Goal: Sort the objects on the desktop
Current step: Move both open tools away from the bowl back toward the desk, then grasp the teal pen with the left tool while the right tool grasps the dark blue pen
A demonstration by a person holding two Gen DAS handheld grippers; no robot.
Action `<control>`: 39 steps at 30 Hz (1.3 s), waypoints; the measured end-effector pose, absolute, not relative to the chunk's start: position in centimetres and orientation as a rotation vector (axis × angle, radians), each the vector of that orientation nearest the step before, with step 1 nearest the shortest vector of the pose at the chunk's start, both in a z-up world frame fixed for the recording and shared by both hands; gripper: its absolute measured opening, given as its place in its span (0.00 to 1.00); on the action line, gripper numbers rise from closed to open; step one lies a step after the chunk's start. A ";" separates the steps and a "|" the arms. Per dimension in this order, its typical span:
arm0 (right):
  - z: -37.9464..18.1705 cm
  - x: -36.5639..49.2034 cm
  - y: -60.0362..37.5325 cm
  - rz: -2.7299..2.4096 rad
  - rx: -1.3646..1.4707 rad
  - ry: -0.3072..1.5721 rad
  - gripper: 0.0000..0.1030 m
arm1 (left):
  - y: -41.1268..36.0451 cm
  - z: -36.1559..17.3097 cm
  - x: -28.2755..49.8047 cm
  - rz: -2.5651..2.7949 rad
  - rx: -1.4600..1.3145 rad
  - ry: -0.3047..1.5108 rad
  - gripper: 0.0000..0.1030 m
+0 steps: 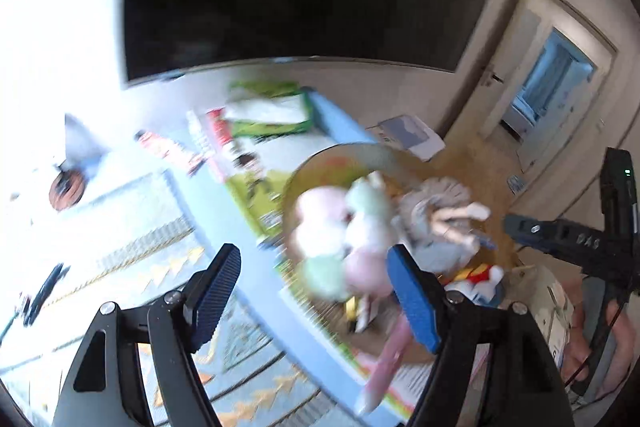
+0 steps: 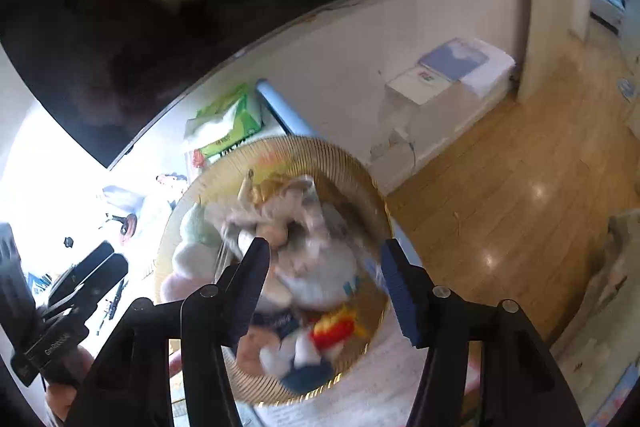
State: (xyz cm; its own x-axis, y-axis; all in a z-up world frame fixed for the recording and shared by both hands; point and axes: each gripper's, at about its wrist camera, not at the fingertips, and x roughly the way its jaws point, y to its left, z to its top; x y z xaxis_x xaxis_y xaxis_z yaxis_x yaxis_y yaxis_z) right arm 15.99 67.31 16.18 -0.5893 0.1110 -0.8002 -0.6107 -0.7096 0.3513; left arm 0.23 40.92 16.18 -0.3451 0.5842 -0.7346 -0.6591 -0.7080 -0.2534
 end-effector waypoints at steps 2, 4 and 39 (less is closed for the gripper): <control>16.7 16.3 66.1 2.312 -1.081 0.899 0.56 | 37.3 16.0 0.0 2.149 -1.121 0.064 0.71; 17.9 16.6 64.3 2.338 -1.013 0.913 0.56 | 33.6 16.2 -0.5 2.215 -1.128 0.005 0.71; 14.1 3.5 30.8 2.564 -1.418 0.776 0.71 | 6.9 1.2 -16.9 2.150 -1.332 0.444 0.46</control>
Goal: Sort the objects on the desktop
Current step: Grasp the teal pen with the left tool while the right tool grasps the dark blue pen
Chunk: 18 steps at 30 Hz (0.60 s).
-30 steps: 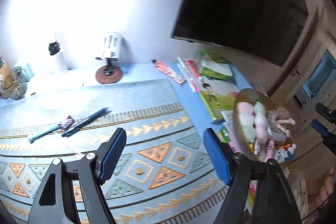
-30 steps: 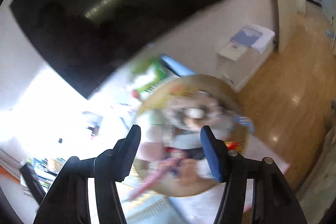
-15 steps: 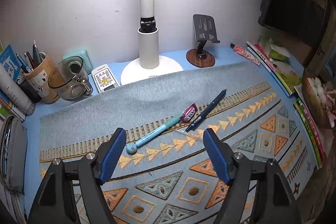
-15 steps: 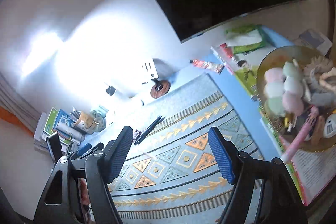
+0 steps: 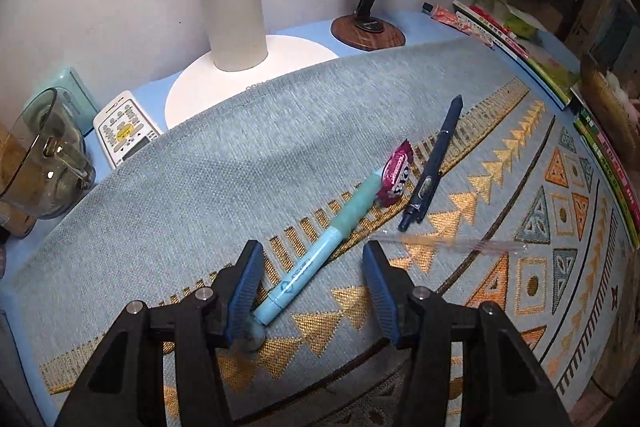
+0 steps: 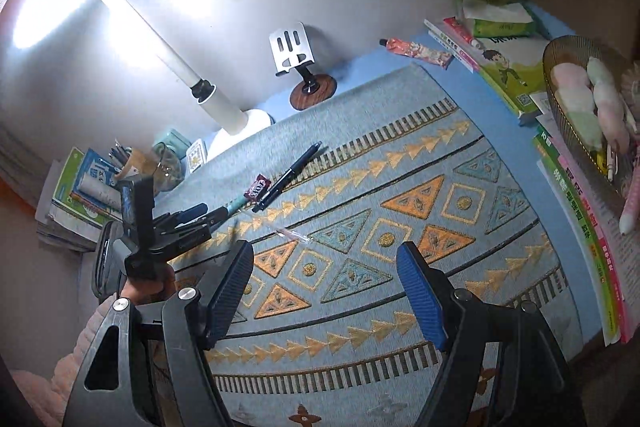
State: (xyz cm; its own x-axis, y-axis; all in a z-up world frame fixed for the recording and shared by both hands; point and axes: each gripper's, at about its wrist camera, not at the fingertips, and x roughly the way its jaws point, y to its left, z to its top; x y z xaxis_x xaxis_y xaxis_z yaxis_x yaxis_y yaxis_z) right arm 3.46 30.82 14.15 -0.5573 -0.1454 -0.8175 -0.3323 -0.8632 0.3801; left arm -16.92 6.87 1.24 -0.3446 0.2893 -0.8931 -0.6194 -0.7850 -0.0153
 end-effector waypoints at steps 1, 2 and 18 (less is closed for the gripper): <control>13.9 3.3 30.7 2.553 -1.429 0.772 0.71 | 7.2 0.8 -16.8 2.136 -1.334 0.473 0.46; 13.7 3.2 30.6 2.544 -1.438 0.767 0.71 | 7.4 0.5 -16.8 2.132 -1.325 0.487 0.48; 11.6 -4.4 26.9 2.666 -1.483 0.578 0.71 | 4.3 0.6 -11.7 2.228 -1.332 0.255 0.08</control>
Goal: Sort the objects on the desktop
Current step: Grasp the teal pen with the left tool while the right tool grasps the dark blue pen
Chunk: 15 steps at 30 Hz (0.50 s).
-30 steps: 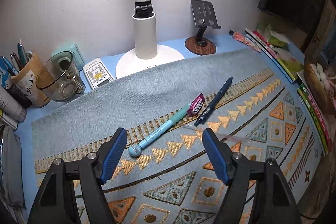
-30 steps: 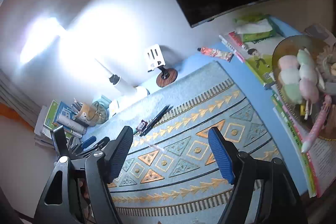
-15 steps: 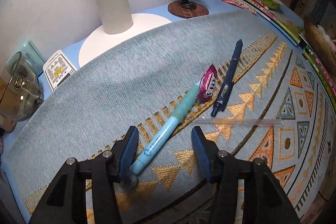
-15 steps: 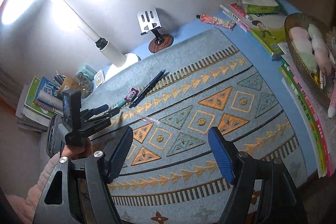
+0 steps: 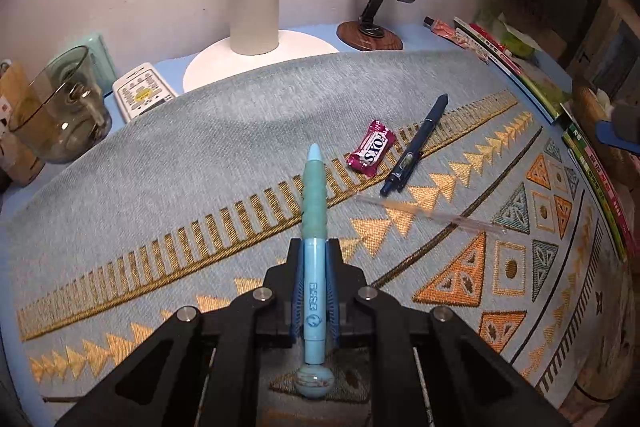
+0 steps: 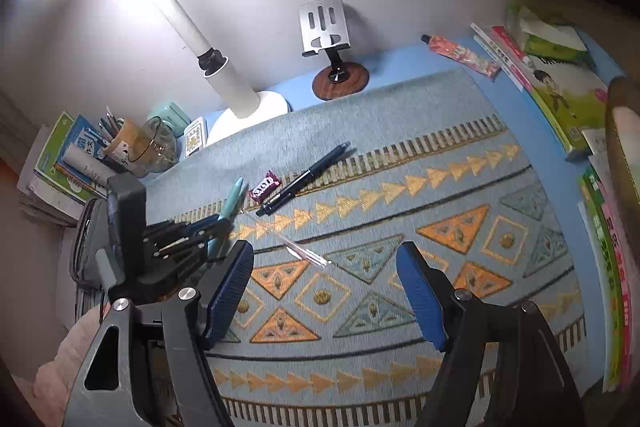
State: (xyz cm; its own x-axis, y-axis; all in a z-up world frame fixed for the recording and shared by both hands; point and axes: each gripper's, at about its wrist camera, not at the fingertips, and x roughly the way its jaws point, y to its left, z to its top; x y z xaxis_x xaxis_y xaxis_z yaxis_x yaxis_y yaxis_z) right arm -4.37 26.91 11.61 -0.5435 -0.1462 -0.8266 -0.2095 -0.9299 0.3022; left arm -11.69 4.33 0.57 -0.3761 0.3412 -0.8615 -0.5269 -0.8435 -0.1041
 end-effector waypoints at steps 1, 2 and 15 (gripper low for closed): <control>11.2 -5.4 26.6 2.674 -1.476 0.578 0.71 | 3.8 0.8 -11.1 2.241 -1.338 0.230 0.08; 10.7 -6.5 26.3 2.679 -1.469 0.584 0.71 | 3.2 0.9 -10.9 2.253 -1.346 0.206 0.08; 2.7 -15.6 23.0 2.473 -1.512 0.613 0.28 | -1.6 1.8 -8.2 2.318 -1.432 0.096 0.08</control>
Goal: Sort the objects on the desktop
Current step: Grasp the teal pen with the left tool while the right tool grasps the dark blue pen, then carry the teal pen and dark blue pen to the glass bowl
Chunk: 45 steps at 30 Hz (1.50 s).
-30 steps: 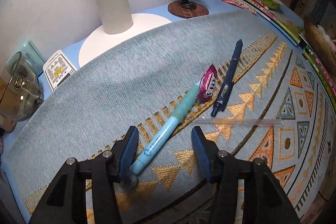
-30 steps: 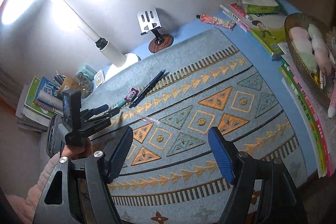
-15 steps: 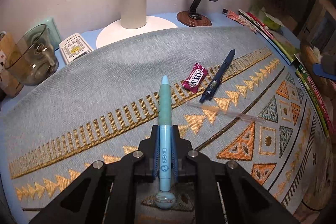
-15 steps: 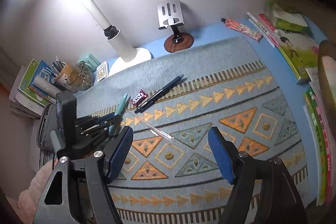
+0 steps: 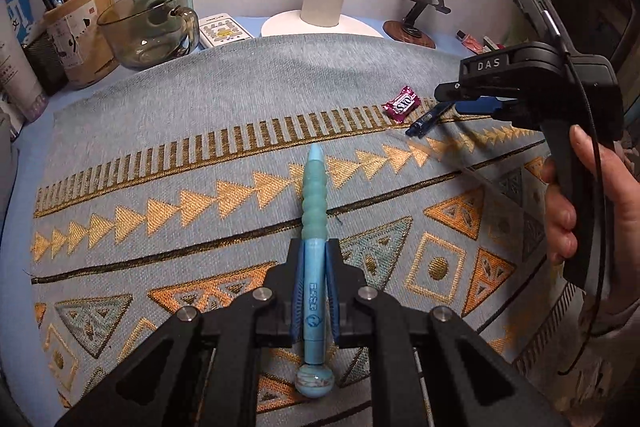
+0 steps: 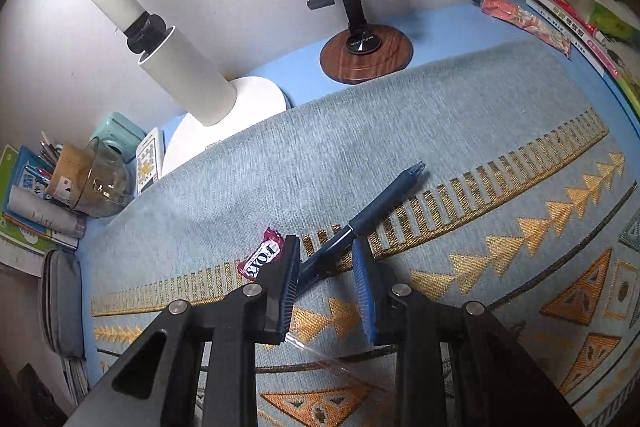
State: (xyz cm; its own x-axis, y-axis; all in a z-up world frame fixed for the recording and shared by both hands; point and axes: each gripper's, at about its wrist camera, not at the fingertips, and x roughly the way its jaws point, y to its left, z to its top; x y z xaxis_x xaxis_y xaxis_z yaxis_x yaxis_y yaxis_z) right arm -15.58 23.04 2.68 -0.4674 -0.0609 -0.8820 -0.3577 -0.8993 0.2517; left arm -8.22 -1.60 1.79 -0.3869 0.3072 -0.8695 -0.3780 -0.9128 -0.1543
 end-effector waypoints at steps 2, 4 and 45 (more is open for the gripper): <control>1.7 -16.1 22.8 2.440 -1.545 0.633 0.28 | -1.8 1.9 -8.1 2.323 -1.435 0.093 0.08; 1.1 -16.4 21.9 2.433 -1.543 0.543 0.28 | -1.8 2.0 -8.1 2.325 -1.431 0.088 0.08; 3.0 0.4 31.2 2.439 -1.605 0.525 0.52 | 2.1 -0.2 -6.2 2.297 -1.428 0.127 0.38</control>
